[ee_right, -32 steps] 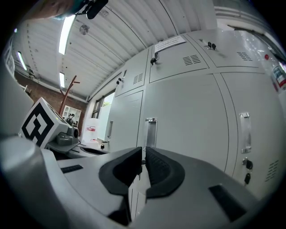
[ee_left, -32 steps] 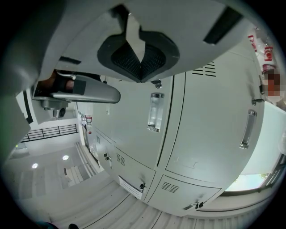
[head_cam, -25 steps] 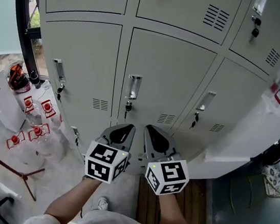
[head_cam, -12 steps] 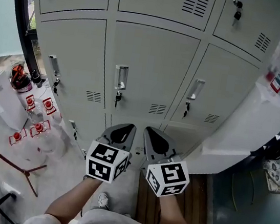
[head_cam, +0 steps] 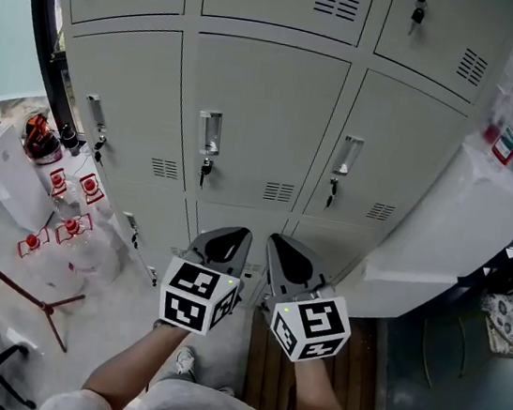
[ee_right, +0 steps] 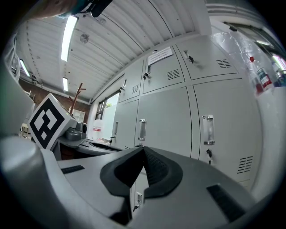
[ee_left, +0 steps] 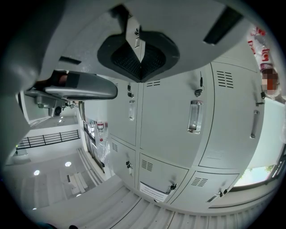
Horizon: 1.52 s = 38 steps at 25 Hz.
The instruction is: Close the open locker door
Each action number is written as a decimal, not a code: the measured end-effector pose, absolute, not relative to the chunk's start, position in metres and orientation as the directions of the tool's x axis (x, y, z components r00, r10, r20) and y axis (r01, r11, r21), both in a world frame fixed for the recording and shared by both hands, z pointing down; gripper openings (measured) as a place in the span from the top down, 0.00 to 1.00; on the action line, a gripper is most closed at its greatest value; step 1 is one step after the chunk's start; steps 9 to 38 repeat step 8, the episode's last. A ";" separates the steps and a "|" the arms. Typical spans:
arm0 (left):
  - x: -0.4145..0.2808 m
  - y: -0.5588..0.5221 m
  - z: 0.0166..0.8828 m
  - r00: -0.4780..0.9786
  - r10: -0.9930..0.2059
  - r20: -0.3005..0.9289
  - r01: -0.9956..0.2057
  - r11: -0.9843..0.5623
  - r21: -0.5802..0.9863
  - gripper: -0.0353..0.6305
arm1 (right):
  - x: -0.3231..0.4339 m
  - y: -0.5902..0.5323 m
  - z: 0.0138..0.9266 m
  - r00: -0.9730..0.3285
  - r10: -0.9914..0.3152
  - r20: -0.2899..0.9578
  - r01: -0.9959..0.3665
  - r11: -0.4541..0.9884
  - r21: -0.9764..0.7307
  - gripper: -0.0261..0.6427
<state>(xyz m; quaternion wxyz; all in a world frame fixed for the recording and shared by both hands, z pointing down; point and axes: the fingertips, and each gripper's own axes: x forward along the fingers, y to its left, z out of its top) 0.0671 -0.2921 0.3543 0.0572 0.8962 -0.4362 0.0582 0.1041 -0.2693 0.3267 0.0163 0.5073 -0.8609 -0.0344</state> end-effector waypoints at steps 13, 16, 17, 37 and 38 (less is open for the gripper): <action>0.085 -0.286 0.352 0.613 -0.775 0.154 -0.788 -0.615 0.041 0.94 | 0.125 -0.264 0.330 -0.479 -0.878 -0.004 -0.876 0.478 0.068 0.95; 0.085 -0.286 0.352 0.613 -0.775 0.154 -0.788 -0.615 0.041 0.94 | 0.125 -0.264 0.330 -0.479 -0.878 -0.004 -0.876 0.478 0.068 0.95; 0.085 -0.286 0.352 0.613 -0.775 0.154 -0.788 -0.615 0.041 0.94 | 0.125 -0.264 0.330 -0.479 -0.878 -0.004 -0.876 0.478 0.068 0.95; 0.085 -0.286 0.352 0.613 -0.775 0.154 -0.788 -0.615 0.041 0.94 | 0.125 -0.264 0.330 -0.479 -0.878 -0.004 -0.876 0.478 0.068 0.95; 0.085 -0.286 0.352 0.613 -0.775 0.154 -0.788 -0.615 0.041 0.94 | 0.125 -0.264 0.330 -0.479 -0.878 -0.004 -0.876 0.478 0.068 0.95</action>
